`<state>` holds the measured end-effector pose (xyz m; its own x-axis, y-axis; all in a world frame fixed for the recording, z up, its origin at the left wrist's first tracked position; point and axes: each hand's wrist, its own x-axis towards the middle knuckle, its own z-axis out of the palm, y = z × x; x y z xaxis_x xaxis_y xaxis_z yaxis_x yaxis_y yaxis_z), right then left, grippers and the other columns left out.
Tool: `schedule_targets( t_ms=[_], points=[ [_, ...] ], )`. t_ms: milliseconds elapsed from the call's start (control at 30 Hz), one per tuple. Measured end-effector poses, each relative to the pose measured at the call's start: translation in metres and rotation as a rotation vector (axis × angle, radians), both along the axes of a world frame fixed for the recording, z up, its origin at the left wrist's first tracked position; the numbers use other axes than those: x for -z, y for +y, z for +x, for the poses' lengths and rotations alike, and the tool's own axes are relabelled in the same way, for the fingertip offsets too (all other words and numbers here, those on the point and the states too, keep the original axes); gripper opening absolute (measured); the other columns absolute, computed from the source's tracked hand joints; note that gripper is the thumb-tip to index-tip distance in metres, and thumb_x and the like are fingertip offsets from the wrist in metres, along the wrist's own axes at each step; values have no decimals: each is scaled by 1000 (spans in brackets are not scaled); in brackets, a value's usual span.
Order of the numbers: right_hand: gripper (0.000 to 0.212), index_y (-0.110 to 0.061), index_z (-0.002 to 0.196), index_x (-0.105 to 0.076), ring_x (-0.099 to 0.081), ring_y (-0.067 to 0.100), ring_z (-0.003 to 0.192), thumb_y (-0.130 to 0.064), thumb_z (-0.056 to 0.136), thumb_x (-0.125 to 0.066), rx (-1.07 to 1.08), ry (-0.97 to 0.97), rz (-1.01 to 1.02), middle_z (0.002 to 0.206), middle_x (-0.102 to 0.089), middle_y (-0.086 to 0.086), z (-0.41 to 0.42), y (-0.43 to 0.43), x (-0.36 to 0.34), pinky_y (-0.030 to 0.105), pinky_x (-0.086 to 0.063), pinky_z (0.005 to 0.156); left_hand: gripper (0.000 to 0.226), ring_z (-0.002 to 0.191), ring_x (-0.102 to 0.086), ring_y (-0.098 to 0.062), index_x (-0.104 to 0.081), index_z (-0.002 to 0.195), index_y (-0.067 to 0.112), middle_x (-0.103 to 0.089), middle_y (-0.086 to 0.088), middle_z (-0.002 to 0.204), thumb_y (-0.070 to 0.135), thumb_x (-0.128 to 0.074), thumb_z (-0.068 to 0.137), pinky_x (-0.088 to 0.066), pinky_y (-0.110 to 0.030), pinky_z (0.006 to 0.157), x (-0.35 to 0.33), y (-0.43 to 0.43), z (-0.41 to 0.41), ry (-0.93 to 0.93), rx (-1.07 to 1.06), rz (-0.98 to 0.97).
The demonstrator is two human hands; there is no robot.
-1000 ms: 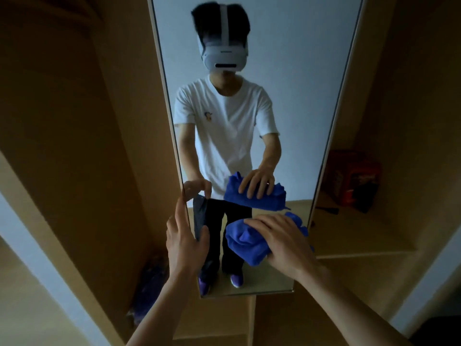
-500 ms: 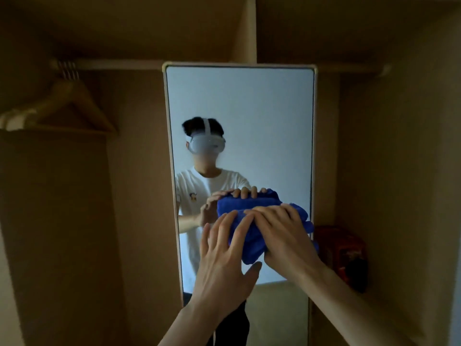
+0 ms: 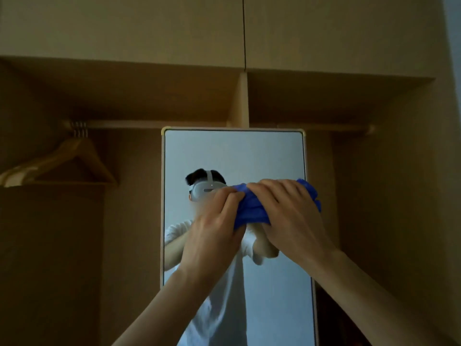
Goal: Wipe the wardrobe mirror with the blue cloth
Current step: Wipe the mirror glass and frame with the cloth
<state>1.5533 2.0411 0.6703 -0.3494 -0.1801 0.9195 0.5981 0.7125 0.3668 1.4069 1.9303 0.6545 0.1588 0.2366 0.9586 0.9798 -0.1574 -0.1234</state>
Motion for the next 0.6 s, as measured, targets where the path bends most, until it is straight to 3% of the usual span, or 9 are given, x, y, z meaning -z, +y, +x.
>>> schedule_targets(
  t_ms=[133, 300, 500, 600],
  points=[
    [63, -20, 135, -54, -62, 26, 108, -27, 80, -83, 47, 22, 41, 122, -66, 2, 5, 11, -42, 45, -47, 101, 46, 106, -65, -25, -63, 125, 3, -64, -11, 124, 7, -82, 83, -57, -29, 77, -38, 11, 6, 6, -70, 22],
    [57, -10, 129, -61, -65, 33, 106, -15, 75, -81, 51, 60, 108, 119, -69, 10, -2, 23, -80, 51, -50, 97, 43, 109, -62, -23, -60, 121, 9, -63, -6, 121, 14, -78, 82, -56, -32, 77, -76, 21, 10, 4, -222, 87],
    [56, -16, 134, -56, -58, 29, 116, -19, 81, -74, 83, 61, 116, 126, -64, 5, -10, 39, -117, 46, -39, 108, 37, 97, -59, -21, -50, 113, 14, -60, -2, 109, 11, -72, 83, -43, -28, 68, -117, 37, 15, -3, -333, 96],
    [52, -20, 138, -54, -55, 24, 121, -19, 88, -67, 74, 54, 90, 129, -62, 0, -6, 50, -132, 43, -34, 111, 42, 105, -60, -22, -49, 119, 16, -61, 0, 115, 11, -71, 83, -44, -30, 71, -133, 48, 17, 35, -341, 81]
  ],
)
